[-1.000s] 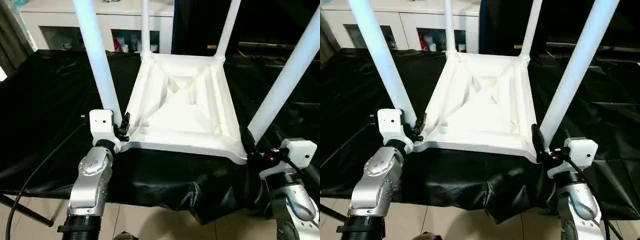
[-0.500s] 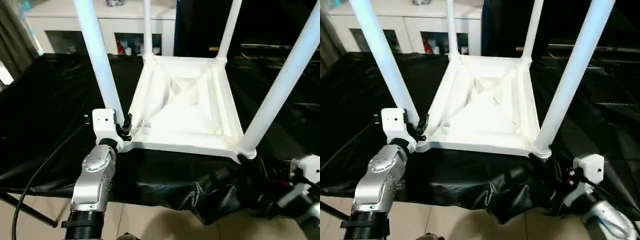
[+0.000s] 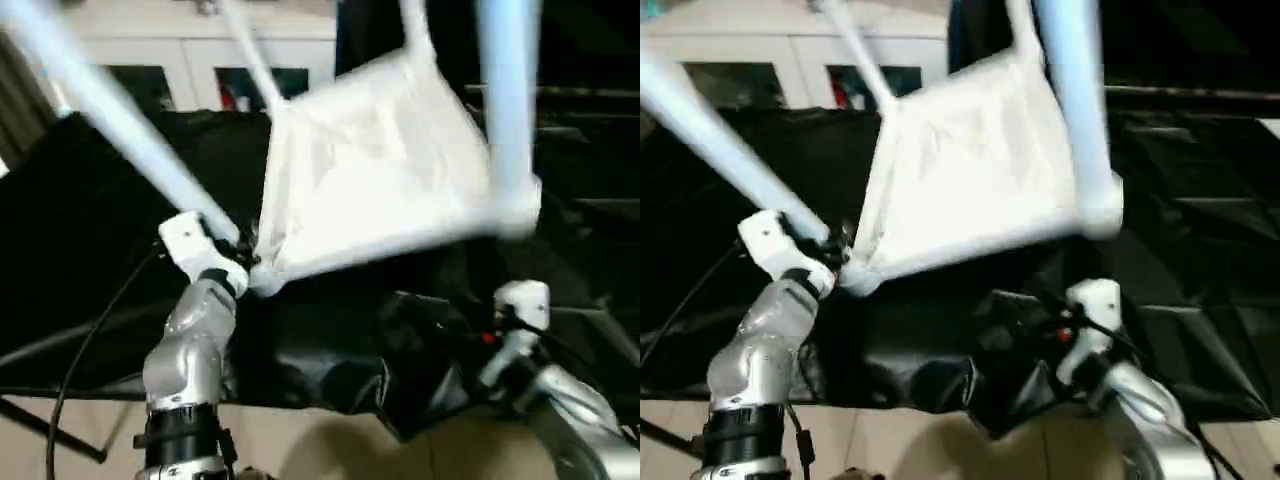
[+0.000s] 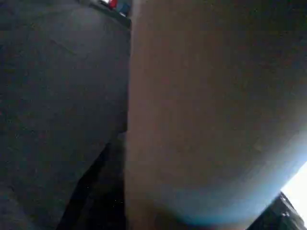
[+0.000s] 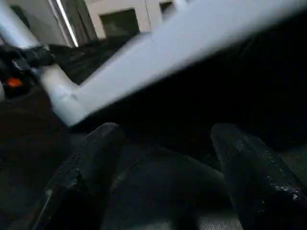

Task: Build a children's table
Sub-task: Flip table

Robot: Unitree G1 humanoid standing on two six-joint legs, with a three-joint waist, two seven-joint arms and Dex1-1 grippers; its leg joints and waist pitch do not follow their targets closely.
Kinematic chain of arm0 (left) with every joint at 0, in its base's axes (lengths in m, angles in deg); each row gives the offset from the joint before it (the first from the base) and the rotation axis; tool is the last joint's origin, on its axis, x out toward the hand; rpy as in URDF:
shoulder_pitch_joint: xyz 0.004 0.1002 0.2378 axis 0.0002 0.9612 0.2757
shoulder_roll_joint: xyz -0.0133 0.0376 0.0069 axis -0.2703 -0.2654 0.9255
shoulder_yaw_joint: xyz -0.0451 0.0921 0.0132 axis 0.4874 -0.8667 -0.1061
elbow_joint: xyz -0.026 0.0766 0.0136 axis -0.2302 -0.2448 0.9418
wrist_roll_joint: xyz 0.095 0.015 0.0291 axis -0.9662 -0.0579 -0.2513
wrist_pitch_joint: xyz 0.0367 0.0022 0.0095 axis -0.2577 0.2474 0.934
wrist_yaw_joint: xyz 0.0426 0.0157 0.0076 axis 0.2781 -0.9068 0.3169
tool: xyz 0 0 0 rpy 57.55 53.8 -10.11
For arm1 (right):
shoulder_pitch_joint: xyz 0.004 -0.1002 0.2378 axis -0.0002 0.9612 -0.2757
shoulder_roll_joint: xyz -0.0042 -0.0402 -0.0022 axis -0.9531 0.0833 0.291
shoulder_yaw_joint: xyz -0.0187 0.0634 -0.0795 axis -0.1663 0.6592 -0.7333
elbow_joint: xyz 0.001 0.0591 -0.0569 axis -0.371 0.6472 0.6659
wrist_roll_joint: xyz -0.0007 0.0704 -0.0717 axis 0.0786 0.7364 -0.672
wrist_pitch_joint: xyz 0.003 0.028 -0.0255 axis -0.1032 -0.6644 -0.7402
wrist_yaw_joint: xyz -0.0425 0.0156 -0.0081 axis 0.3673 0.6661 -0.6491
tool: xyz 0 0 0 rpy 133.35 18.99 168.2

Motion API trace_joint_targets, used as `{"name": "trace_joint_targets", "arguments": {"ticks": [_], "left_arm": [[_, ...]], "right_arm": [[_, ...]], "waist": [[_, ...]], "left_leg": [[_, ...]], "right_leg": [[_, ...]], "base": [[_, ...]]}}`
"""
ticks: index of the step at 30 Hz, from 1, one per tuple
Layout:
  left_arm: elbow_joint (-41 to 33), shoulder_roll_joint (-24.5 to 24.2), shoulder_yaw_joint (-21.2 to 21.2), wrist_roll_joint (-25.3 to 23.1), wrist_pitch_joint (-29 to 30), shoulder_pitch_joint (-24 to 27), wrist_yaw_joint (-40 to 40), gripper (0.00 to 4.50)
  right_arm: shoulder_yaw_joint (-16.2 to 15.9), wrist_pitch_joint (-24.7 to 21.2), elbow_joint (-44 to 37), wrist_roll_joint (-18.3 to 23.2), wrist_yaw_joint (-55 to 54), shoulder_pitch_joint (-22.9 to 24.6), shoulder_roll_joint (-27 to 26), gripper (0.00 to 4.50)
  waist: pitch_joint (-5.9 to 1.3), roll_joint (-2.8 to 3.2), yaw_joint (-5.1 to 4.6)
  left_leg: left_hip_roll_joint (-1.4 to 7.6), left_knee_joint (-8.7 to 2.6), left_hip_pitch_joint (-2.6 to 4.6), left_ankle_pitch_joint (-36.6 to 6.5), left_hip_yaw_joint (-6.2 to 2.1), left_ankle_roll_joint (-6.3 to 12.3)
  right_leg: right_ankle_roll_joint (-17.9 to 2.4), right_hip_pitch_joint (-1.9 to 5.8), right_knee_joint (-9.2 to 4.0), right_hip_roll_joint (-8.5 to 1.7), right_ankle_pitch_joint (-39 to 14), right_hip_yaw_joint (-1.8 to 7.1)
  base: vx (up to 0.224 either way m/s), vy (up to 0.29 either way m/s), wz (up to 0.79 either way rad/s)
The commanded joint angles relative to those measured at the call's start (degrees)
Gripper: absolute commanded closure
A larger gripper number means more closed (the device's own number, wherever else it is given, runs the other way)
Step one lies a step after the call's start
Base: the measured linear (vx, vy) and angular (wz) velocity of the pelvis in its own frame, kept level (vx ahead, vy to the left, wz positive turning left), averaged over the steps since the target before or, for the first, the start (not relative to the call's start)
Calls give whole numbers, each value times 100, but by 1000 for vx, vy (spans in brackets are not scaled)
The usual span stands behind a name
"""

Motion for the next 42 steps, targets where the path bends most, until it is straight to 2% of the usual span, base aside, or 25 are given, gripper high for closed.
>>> {"name": "trace_joint_targets", "arguments": {"ticks": [1, 2, 3, 6, 7, 8, 10, 11, 13, 15, 16, 18, 19, 22, 23, 24, 28, 30, 34, 41, 42], "left_arm": [[81, 349, 109, 275, 360, 17, -6, 241], [81, 349, 108, 275, 361, 17, -6, 241], [17, 379, 38, 272, 442, 50, -41, 241], [-43, 400, -47, 392, 534, 83, 18, 241], [-46, 397, -55, 412, 541, 85, 27, 241], [-47, 400, -67, 449, 559, 81, 43, 241], [-55, 390, -107, 503, 597, 72, 55, 241], [-84, 398, -104, 536, 646, 62, 77, 241], [-97, 404, -97, 546, 664, 59, 90, 241], [-143, 409, -94, 558, 715, 64, 100, 241], [-149, 409, -96, 561, 720, 65, 103, 241], [-167, 406, -104, 576, 734, 70, 113, 241], [-172, 399, -117, 595, 739, 65, 132, 241], [-176, 400, -127, 605, 738, 63, 146, 241], [-178, 397, -135, 619, 738, 62, 157, 241], [-178, 396, -136, 621, 739, 61, 159, 241], [-253, 427, -161, 642, 765, 105, 182, 241], [-263, 431, -174, 642, 767, 113, 184, 241], [-301, 444, -295, 615, 777, 131, 166, 241], [-397, 449, -478, 581, 775, 198, 154, 241], [-417, 442, -521, 564, 762, 214, 137, 241]], "right_arm": [[-84, -65, 149, -33, -142, -249, -141, 122], [-84, -65, 149, -33, -142, -250, -141, 122], [-26, 46, 284, 11, -248, -445, -329, 122], [64, 92, 526, 162, -276, -748, -539, 122], [70, 108, 556, 164, -288, -777, -555, 95], [100, 107, 655, 247, -279, -868, -619, 88], [154, 176, 861, 298, -312, -1053, -747, 74], [220, 174, 1060, 402, -353, -1255, -936, 74], [240, 163, 1144, 448, -369, -1339, -1012, 47], [311, 176, 1461, 500, -412, -1602, -1213, 38], [319, 187, 1513, 510, -416, -1645, -1240, 38], [354, 214, 1704, 589, -408, -1810, -1344, 3], [380, 237, 1860, 703, -305, -1980, -1449, 3], [397, 236, 1985, 777, -255, -2135, -1558, 0], [423, 276, 2067, 770, -274, -2207, -1600, 0], [428, 284, 2083, 768, -277, -2219, -1607, 0], [815, 481, 2493, 891, -728, -2641, -1885, 0], [900, 509, 2574, 924, -827, -2722, -1921, 0], [1298, 434, 2820, 1285, -1204, -3023, -2096, 0], [1525, 397, 2964, 1420, -1395, -3203, -2180, 0], [1516, 379, 2972, 1416, -1365, -3214, -2169, 17]], "waist": [[-213, -132, -15], [-222, -118, -9], [-233, -117, 1], [-234, -135, 36], [-255, -129, 64], [-253, -146, 61], [-269, -142, 90], [-268, -163, 86], [-299, -141, 103], [-291, -140, 111], [-295, -139, 116], [-286, -148, 125], [-276, -160, 125], [-265, -147, 114], [-267, -169, 110], [-275, -154, 118], [-282, -156, 126], [-287, -149, 123], [-289, -142, 111], [-301, -139, 105], [-303, -135, 103]], "left_leg": [[100, -423, 37, -2185, -106, 162], [111, -429, 42, -2154, -113, 148], [141, -445, 37, -2049, -109, 140], [162, -439, 51, -1891, -71, 201], [179, -424, 58, -1706, -55, 232], [176, -419, 48, -1639, -47, 258], [172, -396, 17, -1343, -31, 338], [166, -395, -5, -1258, -32, 360], [167, -366, -8, -934, -30, 437], [173, -360, -7, -823, -23, 481], [177, -357, 6, -801, -17, 479], [177, -361, 6, -818, -14, 474], [179, -373, 12, -899, -9, 455], [189, -393, 29, -1100, -11, 377], [189, -393, 26, -1085, -9, 363], [186, -391, 28, -1028, -11, 335], [185, -384, 32, -899, -3, 340], [184, -383, 38, -895, -1, 328], [176, -381, 44, -880, 3, 321], [164, -361, 31, -760, 11, 327], [165, -362, 31, -781, 10, 316]], "right_leg": [[-97, 52, -630, -302, -3537, 47], [-122, 60, -621, -303, -3427, 48], [-174, 70, -589, -288, -3051, 67], [-383, 71, -518, -273, -2392, 107], [-485, 77, -478, -275, -2035, 123], [-541, 86, -463, -270, -1891, 122], [-709, 125, -393, -285, -1453, 125], [-731, 149, -382, -286, -1371, 117], [-854, 171, -319, -286, -974, 110], [-918, 176, -294, -285, -776, 109], [-954, 175, -286, -280, -729, 107], [-961, 190, -286, -278, -701, 109], [-945, 186, -298, -284, -789, 111], [-894, 171, -324, -295, -1090, 122], [-869, 179, -320, -293, -1088, 123], [-880, 179, -307, -301, -1039, 122], [-918, 173, -279, -293, -822, 123], [-914, 176, -272, -287, -787, 121], [-899, 182, -259, -288, -652, 122], [-875, 190, -243, -276, -511, 116], [-871, 195, -243, -277, -542, 115]], "base": [[0, 0, 0], [0, 0, 0], [0, 0, 0], [0, 0, 0], [0, 0, 0], [0, 0, 0], [0, 0, 0], [0, 0, 0], [0, 0, 0], [0, 0, 0], [0, 0, 0], [0, 0, 0], [0, 0, 0], [0, 0, 0], [0, 0, 0], [0, 0, 0], [0, 0, 0], [0, 0, 0], [0, 0, 0], [0, 0, 0], [0, 0, 0]]}}
